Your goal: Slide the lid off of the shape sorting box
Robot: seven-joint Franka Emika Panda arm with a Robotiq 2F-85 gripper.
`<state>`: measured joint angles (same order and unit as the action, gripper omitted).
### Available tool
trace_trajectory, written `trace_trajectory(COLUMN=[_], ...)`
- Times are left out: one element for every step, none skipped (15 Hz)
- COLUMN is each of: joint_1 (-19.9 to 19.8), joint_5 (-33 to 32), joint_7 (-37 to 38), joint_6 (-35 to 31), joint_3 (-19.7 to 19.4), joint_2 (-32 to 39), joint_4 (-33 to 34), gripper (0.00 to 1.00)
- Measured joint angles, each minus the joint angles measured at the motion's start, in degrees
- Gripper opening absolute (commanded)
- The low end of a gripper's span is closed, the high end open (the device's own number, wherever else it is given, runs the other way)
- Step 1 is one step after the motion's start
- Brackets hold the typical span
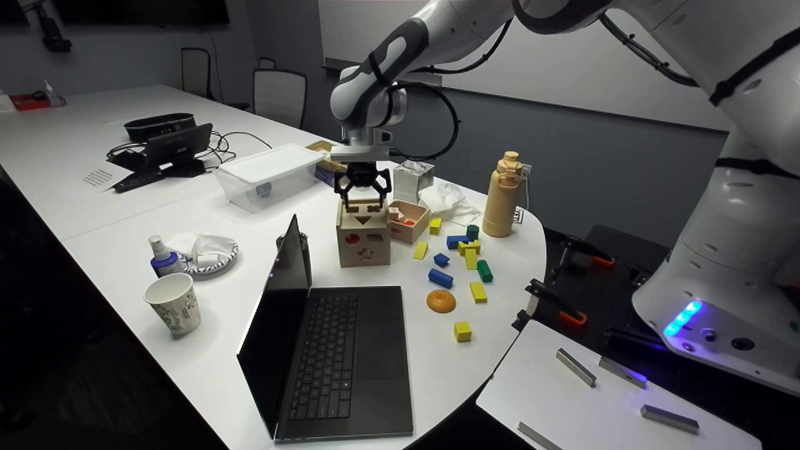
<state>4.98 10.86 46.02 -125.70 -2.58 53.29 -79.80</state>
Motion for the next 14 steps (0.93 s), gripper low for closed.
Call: trace_trajectory(joint_1=[0.1,0.1,0.1,0.2,0.2,0.3,0.3,0.3,0.3,0.3,0.3,0.3,0.3,0.3], joint_5=[-0.1,-0.1,-0.4,-0.6,-0.9,-1.2,-1.6,-1.9,-2.2,-2.5,-2.6,-2.7,-2.7,-2.8], joint_7=[0.6,0.9,1.5,1.8,2.1,2.7,3.0,3.4,3.8,3.9,3.9,3.9,3.9,3.9], joint_6=[0.0,0.0,0.0,0.0,0.1,0.1,0.1,0.1,0.1,0.1,0.2,0.4,0.7,1.2], joint_3=[-0.3,-0.5,-0.7,-1.0,-1.2,-1.5,-1.7,-1.9,-2.0,-2.0,-2.1,-2.1,-2.1,-2.1], joint_2=[0.3,0.5,0.8,1.0,1.4,1.7,2.1,2.4,2.6,2.8,2.9,2.9,3.0,3.1], joint_4=[0.4,0.8,1.2,1.5,2.0,2.4,2.8,3.1,3.5,3.7,3.9,4.1,4.3,4.5], gripper=[1.00,1.00,1.00,1.00,1.00,1.00,1.00,1.00,1.00,1.00,1.00,1.00,1.00,1.00])
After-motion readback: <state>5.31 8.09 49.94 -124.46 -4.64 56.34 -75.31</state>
